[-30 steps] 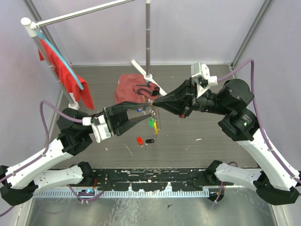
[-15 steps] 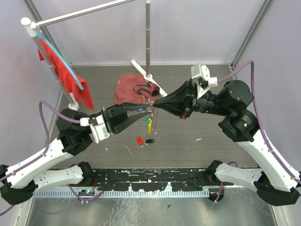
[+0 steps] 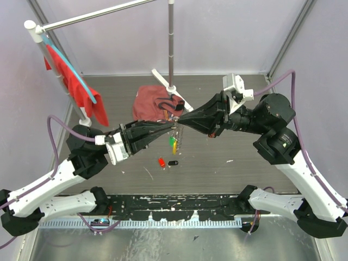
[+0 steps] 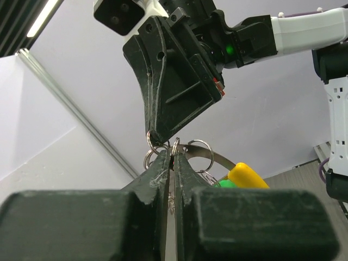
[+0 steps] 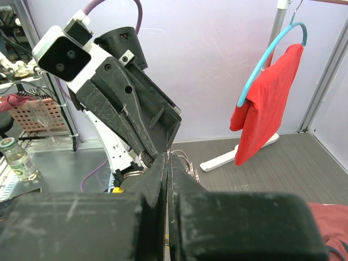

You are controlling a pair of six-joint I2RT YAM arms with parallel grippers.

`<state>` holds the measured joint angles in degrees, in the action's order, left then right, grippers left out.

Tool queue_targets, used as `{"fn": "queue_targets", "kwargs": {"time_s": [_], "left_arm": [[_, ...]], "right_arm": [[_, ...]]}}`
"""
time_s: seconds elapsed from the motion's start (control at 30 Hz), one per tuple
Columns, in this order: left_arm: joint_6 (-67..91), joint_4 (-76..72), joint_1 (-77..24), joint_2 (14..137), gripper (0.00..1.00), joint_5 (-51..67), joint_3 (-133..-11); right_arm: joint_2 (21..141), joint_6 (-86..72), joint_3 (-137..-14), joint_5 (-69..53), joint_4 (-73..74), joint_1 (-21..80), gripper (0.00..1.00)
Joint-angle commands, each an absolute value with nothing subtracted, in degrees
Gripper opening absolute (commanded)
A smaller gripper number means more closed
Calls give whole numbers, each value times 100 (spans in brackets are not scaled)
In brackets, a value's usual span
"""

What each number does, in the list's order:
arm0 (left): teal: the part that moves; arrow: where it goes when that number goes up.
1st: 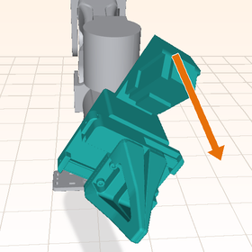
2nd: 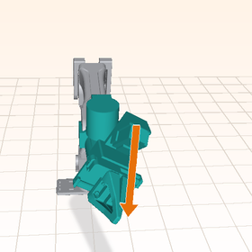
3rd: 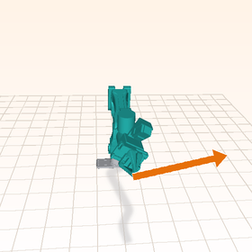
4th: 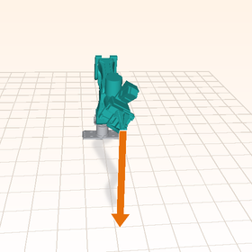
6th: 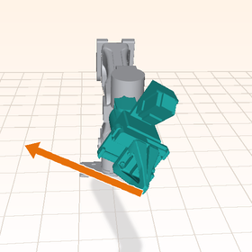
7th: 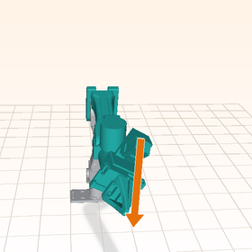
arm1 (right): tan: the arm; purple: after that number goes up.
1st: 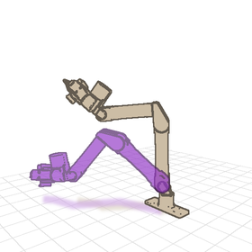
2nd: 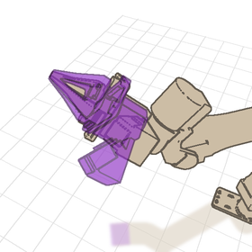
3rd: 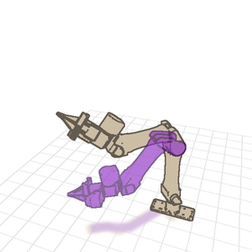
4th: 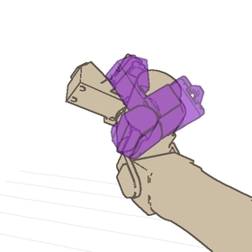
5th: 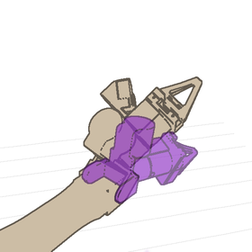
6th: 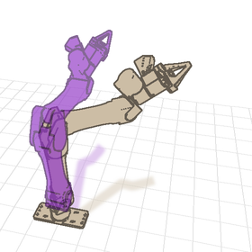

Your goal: Put the keys on the keyring

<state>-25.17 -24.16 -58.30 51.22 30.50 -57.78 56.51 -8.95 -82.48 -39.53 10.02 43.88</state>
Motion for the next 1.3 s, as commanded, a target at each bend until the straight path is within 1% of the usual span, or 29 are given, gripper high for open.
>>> {"fn": "queue_targets", "kwargs": {"time_s": [0.0, 0.07, 0.17, 0.2, 0.27, 0.37, 0.43, 0.53, 0.7, 0.83, 0.97, 1.07, 1.27], "left_arm": [[-2511, -2519, -5854, 5099, 7, 2990, -5897], [-2514, -2509, -5859, 5082, 0, 2967, -5893], [-2532, -2438, -5857, 5030, 0, 2923, -5893], [-2542, -2394, -5854, 5004, 0, 2919, -5897], [-2565, -2238, -5856, 4956, 0, 2859, -5930], [-2571, -1961, -5854, 4863, 0, 2741, -5970], [-2560, -1870, -5855, 4803, 0, 2693, -5946], [-2464, -1685, -5858, 4743, 0, 2674, -5941], [-2042, -1600, -5861, 4735, 0, 2604, -5968], [-1712, -1104, -5854, 4841, 0, 2542, -6250], [-1377, 189, -5854, 5097, 0, 2122, -6947], [-1170, 1228, -5854, 5329, 0, 1983, -7548], [-1000, 3396, -5857, 5944, 0, 1763, -8806]], "right_arm": [[5543, -947, -8263, -3929, 532, 4420, 1], [5541, -934, -8239, -3893, 536, 4420, 1], [5529, -886, -8213, -3771, 608, 4407, 1], [5526, -832, -8221, -3695, 667, 4411, 3], [5498, -692, -8249, -3512, 849, 4414, 11], [5401, -486, -8247, -3295, 1075, 4408, 28], [5309, -374, -8238, -3243, 1141, 4416, 34], [5174, -149, -8248, -3233, 1314, 4409, 39], [5021, 448, -8306, -3207, 1829, 4412, 42], [5025, 931, -8533, -3164, 2455, 4414, 40], [5273, 1457, -9033, -3116, 3385, 4410, 37], [5450, 1673, -9348, -2991, 3906, 4416, 37], [5556, 1765, -9282, -2933, 4086, 4420, 38]]}}
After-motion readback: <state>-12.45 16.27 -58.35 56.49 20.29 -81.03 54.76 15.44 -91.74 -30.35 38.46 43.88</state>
